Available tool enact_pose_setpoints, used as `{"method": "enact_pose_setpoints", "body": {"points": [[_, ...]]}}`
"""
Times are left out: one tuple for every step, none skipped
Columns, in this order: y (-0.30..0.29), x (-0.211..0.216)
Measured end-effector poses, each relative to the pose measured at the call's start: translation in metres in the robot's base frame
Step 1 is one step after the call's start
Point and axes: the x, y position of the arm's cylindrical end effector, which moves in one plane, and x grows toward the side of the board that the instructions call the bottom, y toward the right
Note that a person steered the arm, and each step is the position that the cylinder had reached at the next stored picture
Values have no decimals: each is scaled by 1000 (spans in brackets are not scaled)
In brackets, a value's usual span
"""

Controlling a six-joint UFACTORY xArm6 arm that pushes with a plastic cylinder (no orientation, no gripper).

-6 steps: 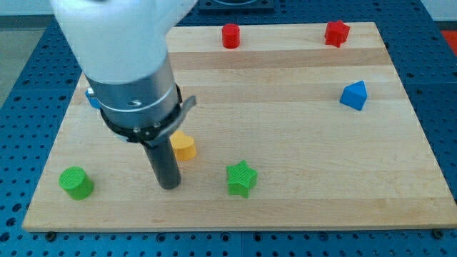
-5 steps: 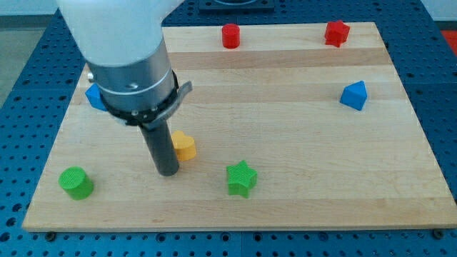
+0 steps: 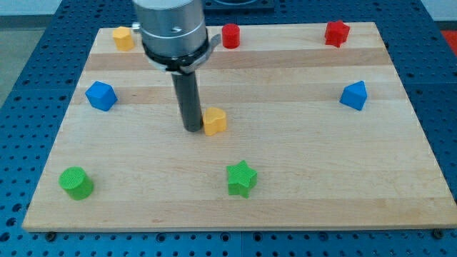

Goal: Push the yellow heart to the bottom right of the board

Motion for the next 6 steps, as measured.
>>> {"method": "enact_pose_setpoints", "body": {"points": [[21,-9],[42,-14],[58,-23],[74,-26],[91,-26],[106,-26]]}}
